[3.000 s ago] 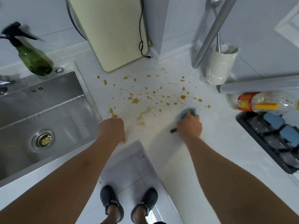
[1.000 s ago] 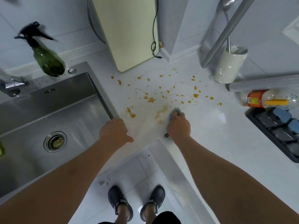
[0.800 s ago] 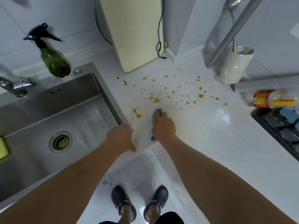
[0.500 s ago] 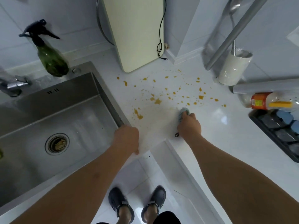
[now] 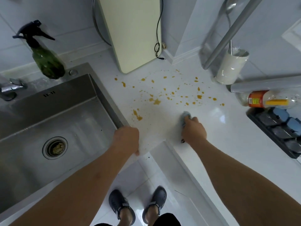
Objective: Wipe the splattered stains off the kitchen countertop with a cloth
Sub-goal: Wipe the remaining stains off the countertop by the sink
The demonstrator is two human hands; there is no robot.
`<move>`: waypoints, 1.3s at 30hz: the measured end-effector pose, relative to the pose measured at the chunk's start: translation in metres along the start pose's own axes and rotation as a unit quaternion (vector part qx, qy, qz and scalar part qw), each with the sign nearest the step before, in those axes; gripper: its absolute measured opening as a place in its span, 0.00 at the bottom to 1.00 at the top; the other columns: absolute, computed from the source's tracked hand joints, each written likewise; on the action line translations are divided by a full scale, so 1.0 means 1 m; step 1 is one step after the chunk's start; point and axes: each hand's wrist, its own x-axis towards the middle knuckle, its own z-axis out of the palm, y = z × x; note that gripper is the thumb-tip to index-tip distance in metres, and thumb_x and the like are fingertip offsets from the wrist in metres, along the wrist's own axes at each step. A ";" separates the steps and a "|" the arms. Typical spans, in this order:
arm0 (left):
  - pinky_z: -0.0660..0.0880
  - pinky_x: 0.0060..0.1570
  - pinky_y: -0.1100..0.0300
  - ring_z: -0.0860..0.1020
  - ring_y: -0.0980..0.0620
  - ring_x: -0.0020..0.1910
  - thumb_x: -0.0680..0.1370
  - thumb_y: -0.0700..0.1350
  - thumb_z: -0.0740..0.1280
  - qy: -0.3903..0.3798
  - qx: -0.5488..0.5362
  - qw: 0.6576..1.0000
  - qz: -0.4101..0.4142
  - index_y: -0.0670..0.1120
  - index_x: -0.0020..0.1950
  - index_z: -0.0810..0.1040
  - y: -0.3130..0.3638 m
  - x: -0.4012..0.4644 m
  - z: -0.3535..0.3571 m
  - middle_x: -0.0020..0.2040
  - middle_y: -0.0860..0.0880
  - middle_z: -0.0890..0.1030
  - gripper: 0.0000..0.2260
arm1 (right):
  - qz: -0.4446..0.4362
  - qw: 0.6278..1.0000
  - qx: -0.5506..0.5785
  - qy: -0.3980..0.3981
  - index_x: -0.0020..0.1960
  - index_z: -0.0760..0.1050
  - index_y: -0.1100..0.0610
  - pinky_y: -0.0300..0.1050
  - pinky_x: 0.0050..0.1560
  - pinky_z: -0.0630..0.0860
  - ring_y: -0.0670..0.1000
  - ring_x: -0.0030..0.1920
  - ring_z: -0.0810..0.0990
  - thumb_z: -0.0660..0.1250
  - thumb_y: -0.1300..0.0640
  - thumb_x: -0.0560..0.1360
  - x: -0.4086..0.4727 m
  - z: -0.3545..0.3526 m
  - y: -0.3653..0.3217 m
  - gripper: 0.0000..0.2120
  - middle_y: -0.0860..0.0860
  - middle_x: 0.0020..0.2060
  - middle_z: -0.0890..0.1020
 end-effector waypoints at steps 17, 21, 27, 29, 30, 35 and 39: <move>0.74 0.42 0.56 0.83 0.48 0.51 0.62 0.63 0.83 0.014 -0.015 1.000 -0.005 0.49 0.56 0.81 -0.001 -0.008 0.002 0.50 0.50 0.83 0.30 | -0.073 0.997 0.010 0.003 0.75 0.63 0.50 0.52 0.48 0.76 0.62 0.55 0.78 0.62 0.57 0.74 -0.032 0.008 -0.049 0.30 0.56 0.59 0.72; 0.75 0.42 0.56 0.83 0.48 0.51 0.63 0.63 0.83 0.011 -0.019 1.000 -0.011 0.49 0.55 0.83 -0.001 -0.009 0.000 0.50 0.49 0.84 0.28 | 0.130 0.991 0.043 -0.002 0.72 0.67 0.56 0.53 0.48 0.76 0.62 0.57 0.77 0.58 0.56 0.78 -0.006 -0.005 0.009 0.22 0.56 0.61 0.71; 0.76 0.53 0.52 0.81 0.47 0.58 0.64 0.64 0.82 0.015 -0.026 1.000 -0.008 0.49 0.64 0.81 -0.007 -0.014 0.003 0.59 0.47 0.81 0.34 | -0.083 0.992 0.090 -0.012 0.78 0.62 0.54 0.52 0.56 0.76 0.62 0.58 0.78 0.62 0.59 0.74 -0.035 0.009 -0.103 0.32 0.56 0.64 0.71; 0.74 0.58 0.50 0.78 0.46 0.63 0.65 0.65 0.81 0.017 -0.035 0.999 -0.007 0.50 0.71 0.76 -0.012 -0.017 0.003 0.65 0.47 0.78 0.39 | -0.110 0.988 0.107 -0.016 0.77 0.66 0.52 0.50 0.57 0.76 0.60 0.57 0.78 0.62 0.58 0.74 -0.033 0.004 -0.127 0.30 0.54 0.62 0.71; 0.73 0.59 0.49 0.78 0.46 0.63 0.65 0.65 0.80 0.018 -0.050 0.999 -0.008 0.50 0.72 0.74 -0.016 -0.019 0.003 0.66 0.48 0.77 0.40 | -0.103 0.987 0.122 -0.007 0.75 0.68 0.51 0.50 0.55 0.76 0.60 0.56 0.78 0.62 0.58 0.74 -0.029 -0.002 -0.133 0.29 0.54 0.60 0.72; 0.74 0.59 0.46 0.77 0.43 0.62 0.68 0.59 0.81 0.048 -0.091 0.995 0.002 0.49 0.73 0.69 -0.039 -0.025 0.013 0.66 0.49 0.75 0.39 | -0.153 0.979 0.093 0.094 0.73 0.72 0.46 0.52 0.55 0.75 0.59 0.57 0.74 0.62 0.60 0.75 0.004 -0.026 -0.162 0.27 0.53 0.58 0.73; 0.72 0.60 0.45 0.77 0.43 0.65 0.68 0.57 0.81 0.051 -0.078 0.996 -0.007 0.49 0.76 0.64 -0.037 -0.025 0.017 0.68 0.50 0.75 0.42 | -0.274 0.961 0.023 0.025 0.72 0.73 0.45 0.55 0.66 0.70 0.59 0.66 0.71 0.62 0.57 0.77 0.014 -0.019 -0.195 0.24 0.50 0.68 0.74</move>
